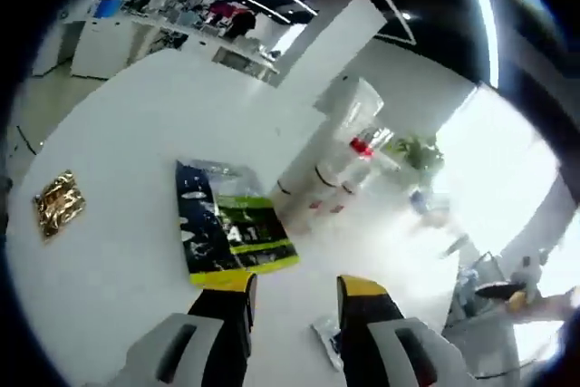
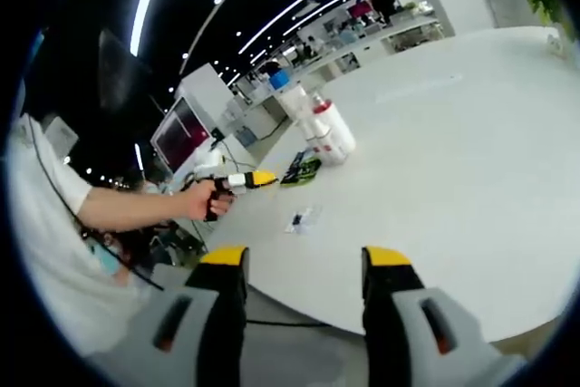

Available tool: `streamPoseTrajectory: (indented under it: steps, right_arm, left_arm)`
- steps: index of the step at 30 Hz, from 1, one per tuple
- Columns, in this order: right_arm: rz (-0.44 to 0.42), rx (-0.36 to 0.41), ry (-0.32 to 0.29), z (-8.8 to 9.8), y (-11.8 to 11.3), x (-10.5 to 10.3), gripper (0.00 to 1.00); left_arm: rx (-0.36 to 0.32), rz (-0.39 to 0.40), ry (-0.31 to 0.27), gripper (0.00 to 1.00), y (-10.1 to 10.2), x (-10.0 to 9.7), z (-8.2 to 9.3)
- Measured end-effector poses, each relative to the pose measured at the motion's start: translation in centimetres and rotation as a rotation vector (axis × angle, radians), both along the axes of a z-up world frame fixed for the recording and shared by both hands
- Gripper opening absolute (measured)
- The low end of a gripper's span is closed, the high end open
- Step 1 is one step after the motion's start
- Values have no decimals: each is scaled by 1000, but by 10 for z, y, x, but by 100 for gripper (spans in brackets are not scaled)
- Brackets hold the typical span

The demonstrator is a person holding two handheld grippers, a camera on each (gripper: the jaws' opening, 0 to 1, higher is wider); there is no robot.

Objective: Arrange the skincare products in the storage area until every visible bottle or jar stands upright without overlapping.

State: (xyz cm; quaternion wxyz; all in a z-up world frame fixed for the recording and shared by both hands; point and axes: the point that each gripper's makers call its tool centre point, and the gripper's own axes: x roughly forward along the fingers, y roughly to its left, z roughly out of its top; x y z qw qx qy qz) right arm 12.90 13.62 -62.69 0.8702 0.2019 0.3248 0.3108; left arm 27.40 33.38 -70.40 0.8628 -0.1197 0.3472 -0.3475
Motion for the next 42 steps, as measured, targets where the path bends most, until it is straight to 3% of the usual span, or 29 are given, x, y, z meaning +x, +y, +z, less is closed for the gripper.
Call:
streamPoseTrajectory:
  steps: [1, 3, 6, 8, 11, 15, 16, 17, 21, 22, 28, 42]
  right_arm:
    - [6, 4, -1, 1, 0, -1, 51]
    - [14, 9, 1, 1, 1, -3, 51]
    - [28, 18, 5, 1, 1, -6, 51]
    - [35, 25, 5, 2, 2, -7, 51]
    - [51, 24, 3, 2, 3, -9, 51]
    - [58, 24, -3, 3, 4, -10, 51]
    - [57, 25, -4, 3, 4, -11, 51]
    - [54, 28, -7, 4, 4, -11, 51]
    - [50, 32, -8, 4, 2, -11, 50]
    - [51, 34, -9, 4, 2, -11, 50]
    - [58, 34, -10, 4, 3, -11, 50]
    - [58, 34, -15, 5, 3, -11, 50]
  left_arm:
    - [15, -26, -10, 46, -5, -4, -1]
    - [126, -137, -45, 51, -26, -18, -8]
    - [193, -237, -76, 55, -45, -27, -14]
    - [235, -284, -80, 58, -53, -32, -20]
    - [339, -430, -98, 60, -60, -45, -35]
    - [434, -505, -96, 60, -54, -48, -51]
    - [426, -489, -137, 60, -55, -42, -49]
    - [454, -505, -109, 58, -50, -43, -52]
    - [532, -588, -169, 52, -45, -38, -55]
    - [506, -570, -130, 52, -47, -40, -55]
    - [518, -609, -150, 43, -48, -44, -54]
    - [517, -554, -112, 37, -48, -49, -50]
